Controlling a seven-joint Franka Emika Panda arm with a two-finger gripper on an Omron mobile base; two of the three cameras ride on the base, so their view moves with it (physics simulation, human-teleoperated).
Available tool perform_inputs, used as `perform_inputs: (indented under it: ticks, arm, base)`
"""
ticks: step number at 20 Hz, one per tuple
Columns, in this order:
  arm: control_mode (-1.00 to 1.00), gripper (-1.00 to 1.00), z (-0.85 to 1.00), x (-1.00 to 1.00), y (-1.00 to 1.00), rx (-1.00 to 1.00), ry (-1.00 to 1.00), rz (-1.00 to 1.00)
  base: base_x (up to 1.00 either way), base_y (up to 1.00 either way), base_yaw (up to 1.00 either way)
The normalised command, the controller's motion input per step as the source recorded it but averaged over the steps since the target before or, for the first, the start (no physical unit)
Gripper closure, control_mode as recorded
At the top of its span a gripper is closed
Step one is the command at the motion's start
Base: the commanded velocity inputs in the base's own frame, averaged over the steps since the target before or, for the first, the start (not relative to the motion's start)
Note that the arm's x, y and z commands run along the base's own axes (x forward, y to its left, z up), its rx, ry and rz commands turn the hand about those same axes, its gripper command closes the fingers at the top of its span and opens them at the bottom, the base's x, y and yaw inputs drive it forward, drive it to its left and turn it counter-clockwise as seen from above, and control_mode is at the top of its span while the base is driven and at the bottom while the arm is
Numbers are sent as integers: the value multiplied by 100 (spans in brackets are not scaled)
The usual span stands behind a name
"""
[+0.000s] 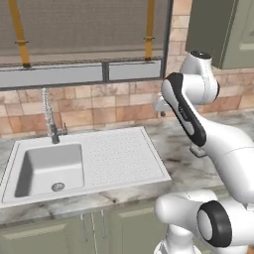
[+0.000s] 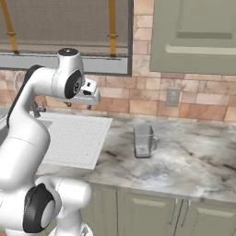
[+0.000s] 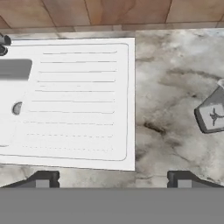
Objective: Turn on the sink faucet and place the jug under the water for a few seconds to fill it up.
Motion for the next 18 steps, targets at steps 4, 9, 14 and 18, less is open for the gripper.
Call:
perform_inputs:
  ticks: [4,9,14,18]
  arm:
    - [100,-100,0,0,0,0,0,0]
    - [100,-100,0,0,0,0,0,0]
    - [100,-100,0,0,0,0,0,0]
    - [100,-100,0,0,0,0,0,0]
  base:
    - [0,52,0]
    - [8,61,0]
    - [12,30,0]
    - [0,0,0]
